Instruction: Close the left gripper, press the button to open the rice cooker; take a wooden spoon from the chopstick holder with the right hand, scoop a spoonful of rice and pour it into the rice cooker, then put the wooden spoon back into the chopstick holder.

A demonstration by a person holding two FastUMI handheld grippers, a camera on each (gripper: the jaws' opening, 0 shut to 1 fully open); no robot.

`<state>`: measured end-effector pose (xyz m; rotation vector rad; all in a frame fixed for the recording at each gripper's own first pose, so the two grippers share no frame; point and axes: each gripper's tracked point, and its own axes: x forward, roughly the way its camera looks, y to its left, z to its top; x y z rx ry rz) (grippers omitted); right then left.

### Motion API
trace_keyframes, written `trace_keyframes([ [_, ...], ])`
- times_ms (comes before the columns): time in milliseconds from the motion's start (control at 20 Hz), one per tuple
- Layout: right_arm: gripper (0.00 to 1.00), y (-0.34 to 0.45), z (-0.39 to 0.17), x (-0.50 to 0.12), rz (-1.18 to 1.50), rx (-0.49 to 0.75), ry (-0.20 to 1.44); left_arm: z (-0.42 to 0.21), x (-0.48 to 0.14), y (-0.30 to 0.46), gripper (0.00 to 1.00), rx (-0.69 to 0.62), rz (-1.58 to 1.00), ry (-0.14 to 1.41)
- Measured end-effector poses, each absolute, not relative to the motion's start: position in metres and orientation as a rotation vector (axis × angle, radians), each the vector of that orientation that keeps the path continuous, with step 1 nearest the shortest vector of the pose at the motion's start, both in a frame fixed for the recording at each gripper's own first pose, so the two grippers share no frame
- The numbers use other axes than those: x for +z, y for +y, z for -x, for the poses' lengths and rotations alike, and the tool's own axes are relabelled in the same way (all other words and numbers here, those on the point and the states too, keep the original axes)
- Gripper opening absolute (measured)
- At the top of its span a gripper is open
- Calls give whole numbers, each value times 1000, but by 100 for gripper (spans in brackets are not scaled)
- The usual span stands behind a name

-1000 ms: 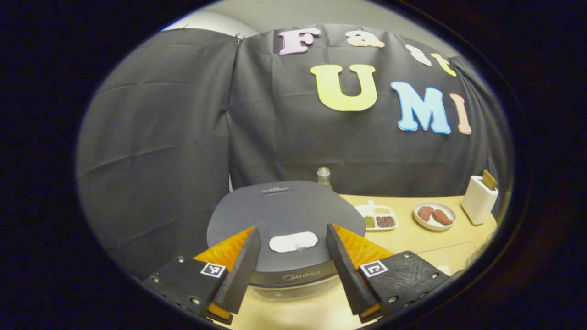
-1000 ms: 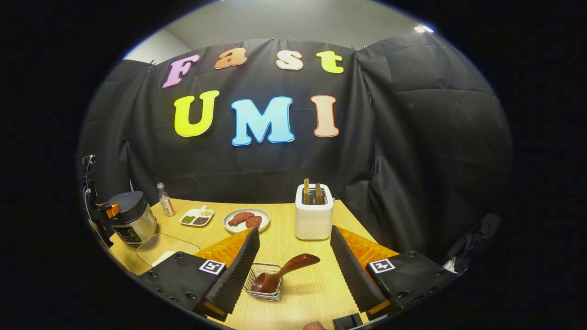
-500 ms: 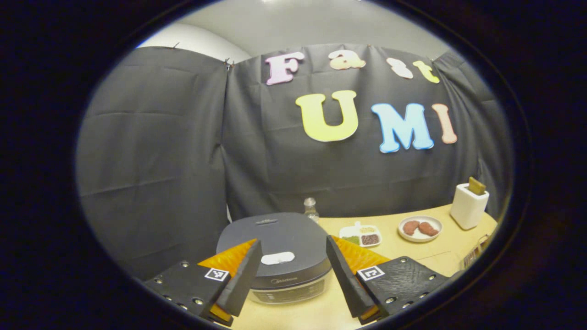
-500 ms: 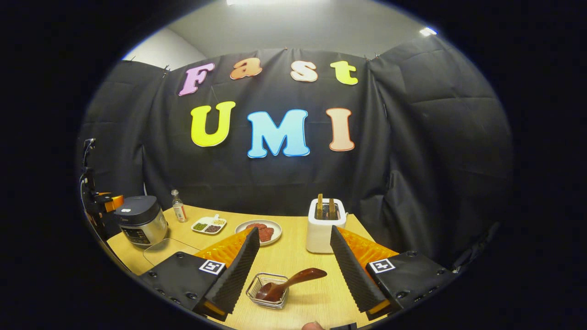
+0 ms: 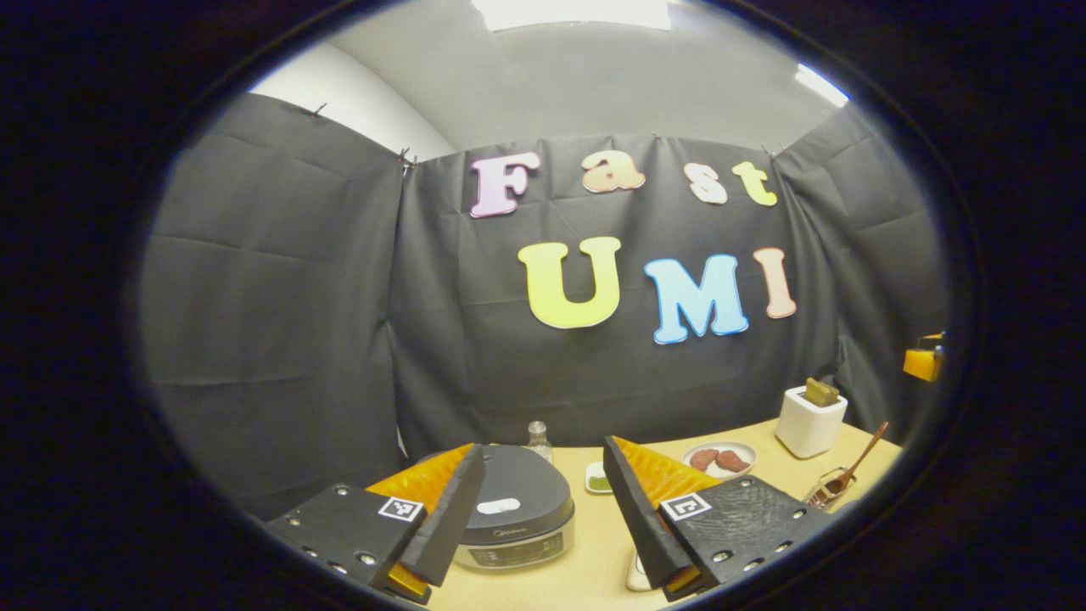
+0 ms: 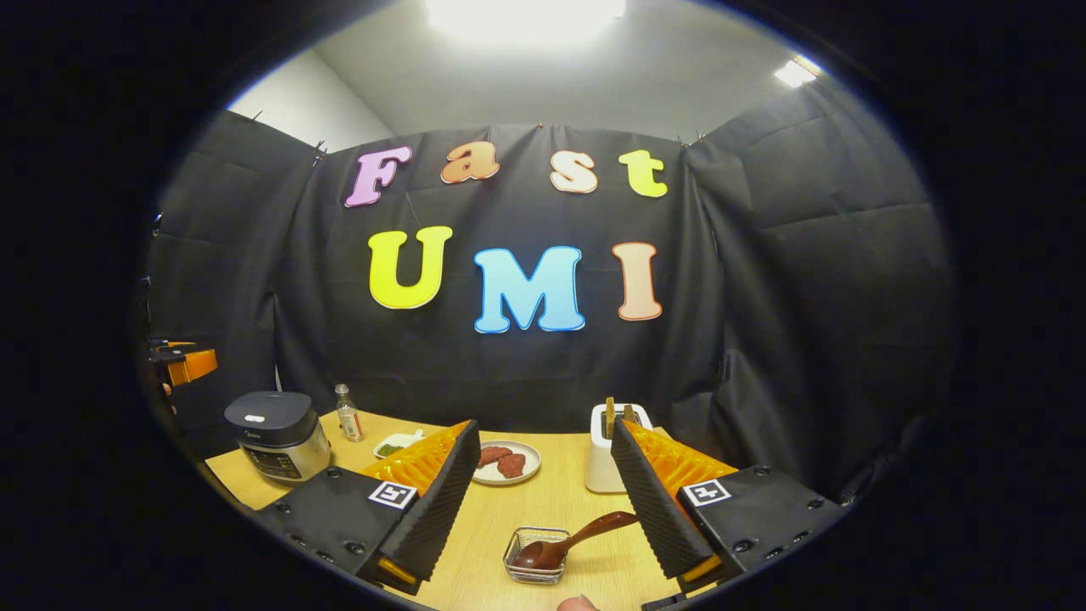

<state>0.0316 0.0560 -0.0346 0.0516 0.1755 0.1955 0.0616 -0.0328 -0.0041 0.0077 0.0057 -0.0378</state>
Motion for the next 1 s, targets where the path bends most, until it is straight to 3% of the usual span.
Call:
trace_keyframes([
  [250,98,64,-5,-19,-58,171,136,-21,9,-10,85,-43,-19,-32],
  [300,92,65,1,-18,-59,171,133,-14,9,-8,85,-43,-25,-35],
  [400,92,70,11,-16,-59,173,128,-4,8,-3,85,-41,-25,-40],
  [450,98,71,17,-14,-58,175,121,0,9,-2,85,-41,-22,-43],
  [550,92,71,24,-10,-58,171,108,6,11,0,85,-43,-18,-51],
  [650,92,70,29,-8,-65,166,99,6,19,-5,85,-48,-22,-57],
  [700,98,69,32,-6,-67,161,95,8,20,-6,85,-52,-24,-60],
  [1000,98,63,38,1,-84,149,83,15,28,-10,85,-62,-23,-73],
])
